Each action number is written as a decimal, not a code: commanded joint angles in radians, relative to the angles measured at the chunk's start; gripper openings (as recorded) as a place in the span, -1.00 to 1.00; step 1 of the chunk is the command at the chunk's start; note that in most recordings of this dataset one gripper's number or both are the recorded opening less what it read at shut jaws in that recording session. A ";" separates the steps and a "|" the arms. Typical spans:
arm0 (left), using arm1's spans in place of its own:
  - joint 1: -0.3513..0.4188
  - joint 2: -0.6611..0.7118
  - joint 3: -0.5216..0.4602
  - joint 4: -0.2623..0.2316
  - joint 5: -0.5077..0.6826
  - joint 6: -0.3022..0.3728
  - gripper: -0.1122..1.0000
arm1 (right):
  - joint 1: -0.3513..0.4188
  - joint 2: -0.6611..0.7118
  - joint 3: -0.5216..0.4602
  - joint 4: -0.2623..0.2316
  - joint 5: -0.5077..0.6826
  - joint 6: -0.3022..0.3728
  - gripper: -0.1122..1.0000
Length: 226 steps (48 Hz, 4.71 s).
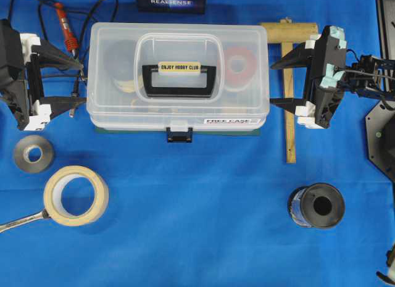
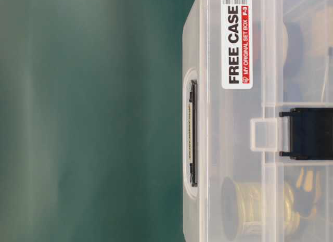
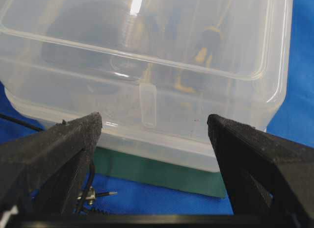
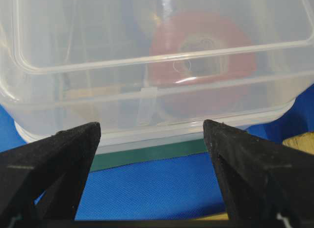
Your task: Open the tool box with both arms.
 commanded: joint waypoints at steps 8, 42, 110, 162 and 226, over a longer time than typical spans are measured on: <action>0.002 -0.031 -0.029 0.000 -0.032 -0.005 0.77 | 0.000 -0.028 -0.058 0.000 0.006 0.003 0.72; 0.089 -0.184 -0.028 0.000 -0.091 -0.003 0.77 | -0.063 -0.147 -0.132 -0.051 0.052 -0.006 0.72; 0.350 -0.017 -0.069 0.000 -0.316 0.000 0.77 | -0.314 -0.101 -0.186 -0.051 0.008 -0.005 0.72; 0.492 0.189 -0.189 -0.005 -0.328 0.100 0.77 | -0.488 0.074 -0.293 -0.051 -0.023 -0.006 0.72; 0.437 -0.104 -0.046 -0.005 -0.095 0.115 0.77 | -0.457 -0.101 -0.153 -0.023 0.144 0.005 0.72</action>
